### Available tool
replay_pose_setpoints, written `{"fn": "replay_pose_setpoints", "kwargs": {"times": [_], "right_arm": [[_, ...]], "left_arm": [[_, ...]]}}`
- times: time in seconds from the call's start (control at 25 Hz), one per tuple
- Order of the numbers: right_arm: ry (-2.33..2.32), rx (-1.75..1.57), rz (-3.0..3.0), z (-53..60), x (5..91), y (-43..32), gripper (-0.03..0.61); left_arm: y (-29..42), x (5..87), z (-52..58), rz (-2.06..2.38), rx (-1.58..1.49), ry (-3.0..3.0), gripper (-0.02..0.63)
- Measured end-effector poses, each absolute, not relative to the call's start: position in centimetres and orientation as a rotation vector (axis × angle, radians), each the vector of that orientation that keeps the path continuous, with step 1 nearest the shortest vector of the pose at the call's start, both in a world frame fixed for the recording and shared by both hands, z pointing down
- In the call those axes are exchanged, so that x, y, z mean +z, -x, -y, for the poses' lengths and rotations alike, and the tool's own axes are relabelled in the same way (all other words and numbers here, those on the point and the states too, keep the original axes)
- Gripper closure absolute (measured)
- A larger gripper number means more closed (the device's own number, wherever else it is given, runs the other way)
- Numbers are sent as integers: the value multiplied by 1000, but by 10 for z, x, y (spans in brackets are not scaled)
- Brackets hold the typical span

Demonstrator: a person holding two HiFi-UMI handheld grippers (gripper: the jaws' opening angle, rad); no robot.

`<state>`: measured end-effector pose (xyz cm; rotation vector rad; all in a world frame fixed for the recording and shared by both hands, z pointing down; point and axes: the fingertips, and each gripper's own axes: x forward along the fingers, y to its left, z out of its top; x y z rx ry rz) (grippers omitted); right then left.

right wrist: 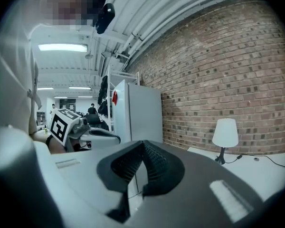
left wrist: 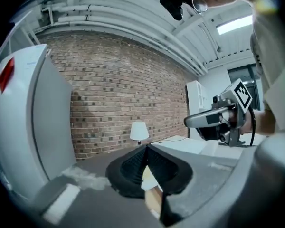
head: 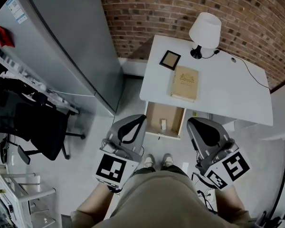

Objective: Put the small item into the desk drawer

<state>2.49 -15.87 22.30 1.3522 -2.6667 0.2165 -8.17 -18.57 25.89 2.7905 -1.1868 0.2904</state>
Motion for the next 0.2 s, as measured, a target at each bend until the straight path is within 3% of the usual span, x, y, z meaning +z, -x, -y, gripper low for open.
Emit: {"fn": "replay_pose_setpoints", "kwargs": {"times": [0.2], "right_arm": [[-1340, 198, 2655, 166, 221, -18, 575]], "left_arm": [[92, 258, 191, 1201, 299, -2778, 611]]}}
